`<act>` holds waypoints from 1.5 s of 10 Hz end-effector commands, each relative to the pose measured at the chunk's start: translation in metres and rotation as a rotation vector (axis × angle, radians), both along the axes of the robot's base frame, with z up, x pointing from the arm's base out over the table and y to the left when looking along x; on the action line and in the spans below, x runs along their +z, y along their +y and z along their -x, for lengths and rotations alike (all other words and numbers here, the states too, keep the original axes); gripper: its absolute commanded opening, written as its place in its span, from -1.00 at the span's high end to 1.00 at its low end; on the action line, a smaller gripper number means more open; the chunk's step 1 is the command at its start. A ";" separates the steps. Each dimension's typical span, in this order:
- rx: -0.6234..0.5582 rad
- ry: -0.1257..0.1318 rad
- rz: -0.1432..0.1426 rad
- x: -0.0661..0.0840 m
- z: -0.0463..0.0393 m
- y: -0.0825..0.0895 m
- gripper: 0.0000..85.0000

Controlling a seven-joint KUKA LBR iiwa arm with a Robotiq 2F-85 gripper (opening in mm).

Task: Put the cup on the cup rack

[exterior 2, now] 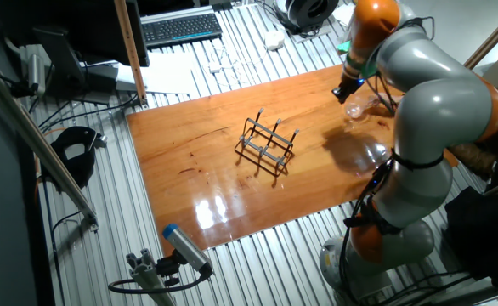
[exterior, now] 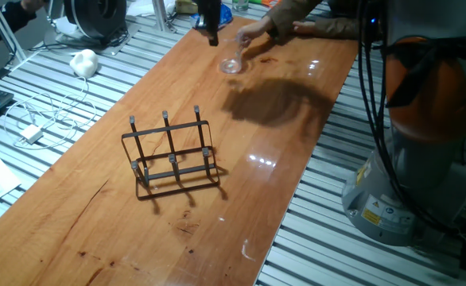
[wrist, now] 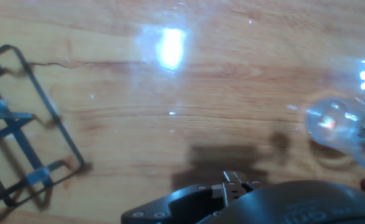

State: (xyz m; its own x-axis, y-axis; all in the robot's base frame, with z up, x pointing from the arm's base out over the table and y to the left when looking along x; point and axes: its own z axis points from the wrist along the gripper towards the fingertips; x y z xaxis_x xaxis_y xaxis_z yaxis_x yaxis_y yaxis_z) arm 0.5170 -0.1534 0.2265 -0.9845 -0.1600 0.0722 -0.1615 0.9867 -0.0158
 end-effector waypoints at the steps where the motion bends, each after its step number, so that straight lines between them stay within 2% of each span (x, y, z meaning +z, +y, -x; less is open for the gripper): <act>1: -0.015 0.007 0.002 0.000 -0.0001 -0.048 1.00; 3: -0.064 0.013 0.019 0.000 -0.0001 -0.048 1.00; 5: -0.116 -0.009 0.024 0.000 -0.0001 -0.048 1.00; 6: -0.133 -0.036 0.035 0.000 -0.0001 -0.048 1.00; 7: -0.134 -0.042 0.050 0.000 -0.0001 -0.048 1.00; 8: -0.133 -0.041 0.036 0.000 -0.0001 -0.048 1.00; 9: -0.130 -0.047 0.034 0.000 -0.0001 -0.048 1.00; 10: -0.127 -0.058 0.043 -0.004 0.0048 -0.063 1.00; 11: -0.127 -0.054 0.046 -0.006 0.0079 -0.075 1.00; 13: -0.121 -0.065 0.027 -0.013 0.0113 -0.088 1.00; 15: -0.144 -0.067 0.029 -0.019 -0.0020 -0.076 1.00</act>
